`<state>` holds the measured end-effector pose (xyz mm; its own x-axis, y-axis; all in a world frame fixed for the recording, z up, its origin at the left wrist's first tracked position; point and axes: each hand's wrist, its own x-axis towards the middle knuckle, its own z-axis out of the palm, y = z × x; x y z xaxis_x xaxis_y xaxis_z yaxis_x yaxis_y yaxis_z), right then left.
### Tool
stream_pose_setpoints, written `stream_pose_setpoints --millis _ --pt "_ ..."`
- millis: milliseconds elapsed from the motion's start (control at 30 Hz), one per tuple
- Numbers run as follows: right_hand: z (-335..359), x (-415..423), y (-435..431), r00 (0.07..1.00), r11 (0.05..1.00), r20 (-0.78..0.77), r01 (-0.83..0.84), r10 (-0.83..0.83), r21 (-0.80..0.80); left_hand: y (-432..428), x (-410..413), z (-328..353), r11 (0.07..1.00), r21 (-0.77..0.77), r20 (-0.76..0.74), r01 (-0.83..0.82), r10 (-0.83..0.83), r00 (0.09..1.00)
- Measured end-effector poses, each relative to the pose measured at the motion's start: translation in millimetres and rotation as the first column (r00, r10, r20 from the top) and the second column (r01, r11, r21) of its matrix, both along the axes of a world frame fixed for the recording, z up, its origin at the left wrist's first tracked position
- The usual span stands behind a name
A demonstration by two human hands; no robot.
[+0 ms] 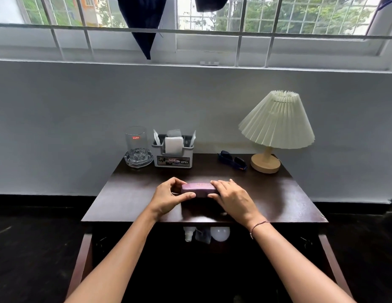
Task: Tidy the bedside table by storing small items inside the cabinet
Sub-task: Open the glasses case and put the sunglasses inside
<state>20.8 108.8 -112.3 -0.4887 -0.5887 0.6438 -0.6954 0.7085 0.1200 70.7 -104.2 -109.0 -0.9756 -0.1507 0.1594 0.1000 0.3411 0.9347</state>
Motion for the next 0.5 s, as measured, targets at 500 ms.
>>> stream_pose_setpoints --millis 500 --pt "3 -28 27 0.444 0.380 0.517 0.365 0.731 -0.850 -12 -4 -5 0.947 0.315 -0.052 -0.056 0.076 0.996"
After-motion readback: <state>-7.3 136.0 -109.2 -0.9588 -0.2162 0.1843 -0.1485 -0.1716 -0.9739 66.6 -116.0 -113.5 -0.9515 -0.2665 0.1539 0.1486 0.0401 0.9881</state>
